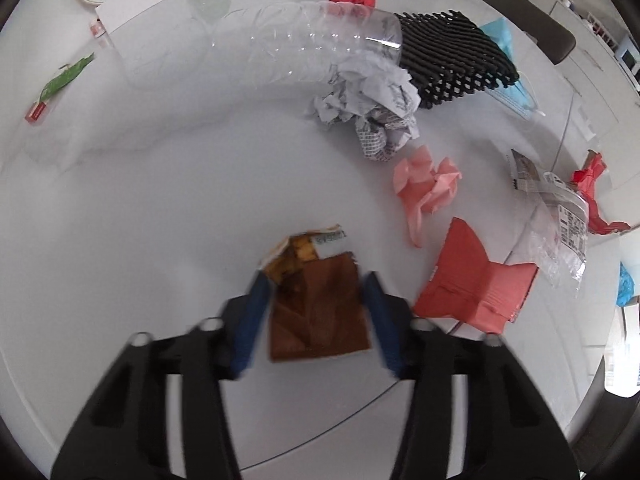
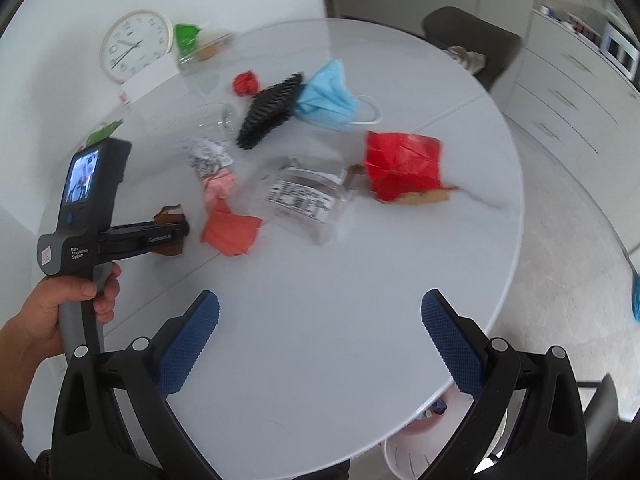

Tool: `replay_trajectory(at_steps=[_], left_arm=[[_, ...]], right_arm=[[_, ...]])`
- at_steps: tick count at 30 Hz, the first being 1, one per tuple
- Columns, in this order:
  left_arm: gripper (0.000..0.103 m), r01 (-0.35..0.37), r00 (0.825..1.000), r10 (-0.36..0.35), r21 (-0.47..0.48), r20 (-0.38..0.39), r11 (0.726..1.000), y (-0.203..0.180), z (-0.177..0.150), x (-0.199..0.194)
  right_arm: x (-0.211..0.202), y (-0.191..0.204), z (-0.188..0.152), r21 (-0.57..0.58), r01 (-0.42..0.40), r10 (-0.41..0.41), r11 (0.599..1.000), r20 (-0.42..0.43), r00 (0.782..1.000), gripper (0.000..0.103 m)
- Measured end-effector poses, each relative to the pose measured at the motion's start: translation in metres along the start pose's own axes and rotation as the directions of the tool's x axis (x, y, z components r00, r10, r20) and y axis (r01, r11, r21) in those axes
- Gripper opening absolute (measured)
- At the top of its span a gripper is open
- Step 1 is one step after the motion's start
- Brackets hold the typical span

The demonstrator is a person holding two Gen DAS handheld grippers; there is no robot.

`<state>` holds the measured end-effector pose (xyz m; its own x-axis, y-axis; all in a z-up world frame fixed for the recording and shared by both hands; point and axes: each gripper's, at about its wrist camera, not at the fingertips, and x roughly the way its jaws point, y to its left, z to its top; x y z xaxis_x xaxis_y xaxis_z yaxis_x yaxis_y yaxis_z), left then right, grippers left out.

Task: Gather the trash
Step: 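Grasp the brown wrapper with the left tool while the right tool grasps the red wrapper, then carry both wrappers to the wastebasket and open both tools to drop them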

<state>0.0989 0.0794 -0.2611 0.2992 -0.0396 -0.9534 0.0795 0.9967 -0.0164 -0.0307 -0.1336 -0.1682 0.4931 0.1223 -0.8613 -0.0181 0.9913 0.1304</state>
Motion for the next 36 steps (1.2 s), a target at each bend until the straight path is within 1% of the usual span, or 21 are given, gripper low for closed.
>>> replay_trajectory(at_steps=[3,5,6,8,9,11,13,15,17,19,20,21,22,25,26,27,31,34,36], left_arm=[[0.041,0.029,1.0,-0.029,-0.004,0.002,1.0,0.003,0.0,-0.002],[0.034,0.06,0.998,-0.06,-0.019,0.003,0.998,0.01,0.0,-0.003],[0.033,0.083,0.997,-0.083,-0.03,0.002,0.996,0.016,-0.001,-0.004],[0.026,0.115,0.993,-0.115,-0.046,0.007,0.992,0.025,0.001,-0.008],[0.026,0.119,0.993,-0.119,-0.046,0.012,0.992,0.028,0.0,-0.01],[0.026,0.123,0.992,-0.123,-0.042,0.016,0.991,0.035,0.001,-0.013],[0.026,0.141,0.99,-0.141,-0.042,0.02,0.989,0.041,-0.001,-0.017],[0.026,0.156,0.988,-0.155,-0.038,0.024,0.987,0.045,-0.003,-0.02],[0.026,0.172,0.985,-0.171,-0.035,0.027,0.984,0.05,-0.005,-0.024],[0.026,0.191,0.981,-0.19,-0.031,0.033,0.981,0.054,-0.007,-0.027],[0.026,0.195,0.98,-0.194,-0.029,0.034,0.98,0.055,-0.009,-0.03],[0.026,0.199,0.98,-0.198,-0.027,0.035,0.98,0.058,-0.011,-0.032],[0.026,0.203,0.979,-0.202,-0.024,0.034,0.979,0.061,-0.012,-0.034],[0.026,0.208,0.978,-0.207,-0.02,0.025,0.978,0.069,-0.016,-0.037],[0.026,0.208,0.978,-0.208,-0.017,0.025,0.978,0.071,-0.017,-0.038],[0.026,0.208,0.978,-0.207,-0.016,0.024,0.978,0.073,-0.018,-0.039],[0.026,0.21,0.978,-0.209,-0.011,0.018,0.978,0.083,-0.024,-0.044],[0.026,0.201,0.98,-0.201,0.009,0.017,0.98,0.083,-0.029,-0.049],[0.026,0.188,0.982,-0.189,0.037,0.02,0.981,0.079,-0.032,-0.057]], right_arm=[[0.009,0.013,0.008,-0.07,-0.038,0.038,0.997,-0.009,0.999,0.1],[0.017,0.025,0.015,-0.14,-0.07,0.068,0.988,-0.02,0.997,0.1],[0.02,0.031,0.018,-0.176,-0.082,0.079,0.981,-0.024,0.997,0.098],[0.031,0.048,0.024,-0.277,-0.107,0.1,0.955,-0.04,0.994,0.095],[0.034,0.056,0.026,-0.321,-0.119,0.11,0.939,-0.046,0.993,0.095],[0.045,0.079,0.032,-0.442,-0.131,0.118,0.887,-0.057,0.991,0.094],[0.056,0.103,0.034,-0.57,-0.12,0.107,0.813,-0.056,0.993,0.094],[0.066,0.119,0.034,-0.66,-0.095,0.084,0.746,-0.048,0.995,0.091],[0.082,0.134,0.034,-0.733,-0.083,0.057,0.675,-0.061,0.997,0.087],[0.096,0.142,0.035,-0.764,-0.086,0.038,0.639,-0.08,0.996,0.085],[0.107,0.143,0.036,-0.775,-0.089,0.019,0.625,-0.098,0.995,0.081],[0.113,0.144,0.036,-0.78,-0.093,0.008,0.619,-0.112,0.994,0.076],[0.122,0.144,0.037,-0.782,-0.1,-0.008,0.615,-0.133,0.991,0.074],[0.133,0.141,0.038,-0.775,-0.114,-0.03,0.622,-0.168,0.985,0.061],[0.137,0.14,0.038,-0.769,-0.12,-0.036,0.628,-0.183,0.983,0.05],[0.139,0.139,0.038,-0.761,-0.127,-0.038,0.636,-0.196,0.98,0.047],[0.138,0.134,0.042,-0.706,-0.165,-0.001,0.689,-0.229,0.973,0.044],[0.13,0.129,0.045,-0.662,-0.176,0.029,0.729,-0.228,0.973,0.043],[0.119,0.121,0.048,-0.597,-0.187,0.066,0.78,-0.218,0.974,0.043]])
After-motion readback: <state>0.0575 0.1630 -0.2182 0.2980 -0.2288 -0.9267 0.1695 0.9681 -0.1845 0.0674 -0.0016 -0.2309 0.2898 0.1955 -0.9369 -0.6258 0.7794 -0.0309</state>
